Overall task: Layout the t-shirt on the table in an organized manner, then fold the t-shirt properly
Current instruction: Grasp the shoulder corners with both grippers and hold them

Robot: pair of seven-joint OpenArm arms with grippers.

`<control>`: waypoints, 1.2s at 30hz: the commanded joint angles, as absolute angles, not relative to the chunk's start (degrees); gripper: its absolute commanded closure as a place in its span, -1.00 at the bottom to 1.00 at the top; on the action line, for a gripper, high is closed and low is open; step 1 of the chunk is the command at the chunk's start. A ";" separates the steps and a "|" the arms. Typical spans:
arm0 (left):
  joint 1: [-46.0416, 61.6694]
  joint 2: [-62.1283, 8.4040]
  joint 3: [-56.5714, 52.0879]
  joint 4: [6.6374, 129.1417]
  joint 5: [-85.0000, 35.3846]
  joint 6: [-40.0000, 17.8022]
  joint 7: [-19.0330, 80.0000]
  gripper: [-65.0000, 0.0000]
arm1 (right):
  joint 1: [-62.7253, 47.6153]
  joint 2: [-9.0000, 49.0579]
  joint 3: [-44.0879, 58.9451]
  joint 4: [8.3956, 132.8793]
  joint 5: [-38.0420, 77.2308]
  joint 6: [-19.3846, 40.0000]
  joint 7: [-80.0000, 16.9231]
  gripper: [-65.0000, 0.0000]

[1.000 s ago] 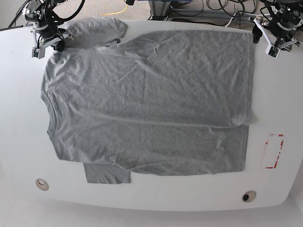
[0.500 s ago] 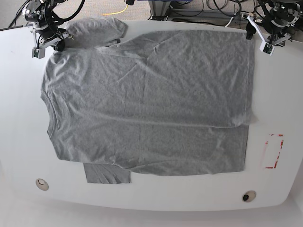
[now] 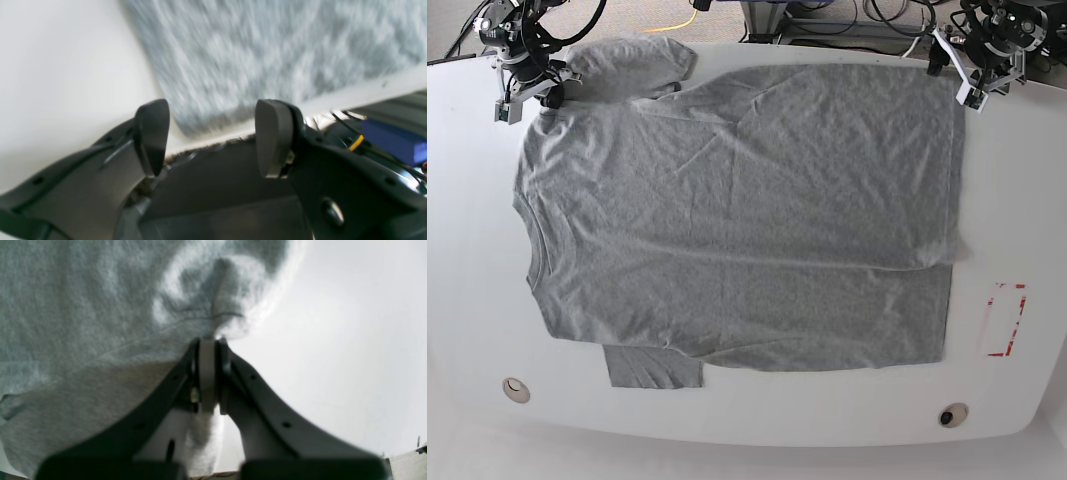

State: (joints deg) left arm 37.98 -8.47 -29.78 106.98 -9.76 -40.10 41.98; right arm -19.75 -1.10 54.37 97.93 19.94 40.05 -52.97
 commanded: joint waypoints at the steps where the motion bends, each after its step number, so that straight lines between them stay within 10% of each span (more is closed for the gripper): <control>1: 38.37 -9.19 -30.20 107.03 -10.07 -40.00 41.01 -0.14 | -20.26 -0.84 54.55 98.24 19.12 40.00 -54.81 1.00; 36: 35.91 -9.45 -31.78 102.29 -9.89 -40.00 41.01 -0.12 | -20.35 -0.75 54.64 98.24 19.12 40.00 -54.81 1.00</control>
